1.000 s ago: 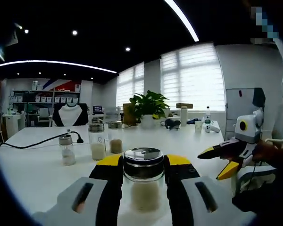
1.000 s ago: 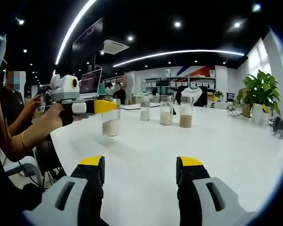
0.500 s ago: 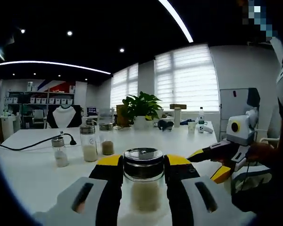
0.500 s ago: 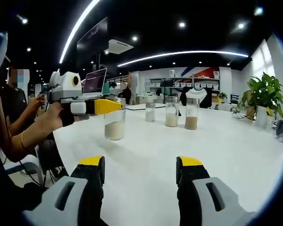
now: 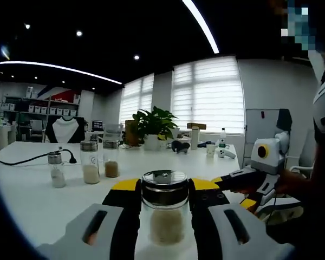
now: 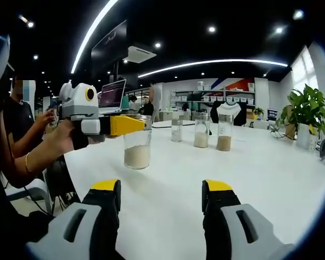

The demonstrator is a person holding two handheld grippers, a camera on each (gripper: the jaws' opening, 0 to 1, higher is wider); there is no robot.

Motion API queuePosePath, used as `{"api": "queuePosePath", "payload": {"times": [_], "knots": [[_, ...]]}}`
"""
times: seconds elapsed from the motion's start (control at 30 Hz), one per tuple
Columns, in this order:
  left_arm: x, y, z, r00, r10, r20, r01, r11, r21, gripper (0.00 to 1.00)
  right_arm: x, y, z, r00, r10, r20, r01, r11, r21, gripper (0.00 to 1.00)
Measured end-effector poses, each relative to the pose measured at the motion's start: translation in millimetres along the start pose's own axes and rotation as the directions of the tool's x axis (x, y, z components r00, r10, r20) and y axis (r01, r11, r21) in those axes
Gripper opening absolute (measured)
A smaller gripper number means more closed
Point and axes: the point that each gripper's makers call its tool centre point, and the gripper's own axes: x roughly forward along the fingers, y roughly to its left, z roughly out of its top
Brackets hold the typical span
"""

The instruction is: Rotate the seasoning bottle until the label or dispensing opening points toward the visible target arrow and the bottle remains upright within the marked orientation range

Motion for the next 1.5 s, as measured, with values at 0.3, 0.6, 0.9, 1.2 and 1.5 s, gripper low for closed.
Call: {"api": "queuePosePath", "payload": {"times": [0.3, 0.6, 0.9, 1.2, 1.5], "knots": [[0.9, -3.0, -1.8, 0.999, 0.005, -0.035, -0.002, 0.997, 0.071, 0.36, 6.1, 11.1, -1.9, 0.999, 0.035, -0.004, -0.035, 0.999, 0.000, 0.60], [6.0, -5.0, -2.4, 1.000, -0.021, -0.023, 0.022, 0.999, 0.042, 0.36, 12.4, 13.1, 0.2, 0.998, 0.055, 0.000, -0.055, 0.998, -0.007, 0.59], [8.0, -6.0, -5.5, 0.999, -0.032, -0.025, 0.032, 0.999, 0.030, 0.36, 18.3, 6.8, -0.9, 0.999, 0.052, 0.003, -0.052, 0.998, -0.022, 0.59], [5.6, -9.3, -6.2, 0.999, -0.032, -0.036, 0.033, 0.999, 0.031, 0.36, 26.5, 2.9, 4.4, 0.998, 0.067, 0.004, -0.066, 0.996, -0.055, 0.57], [8.1, -17.8, -5.1, 0.998, -0.055, -0.034, 0.057, 0.998, 0.033, 0.36, 39.8, 11.8, 13.7, 0.995, 0.095, 0.032, -0.093, 0.995, -0.048, 0.56]]}}
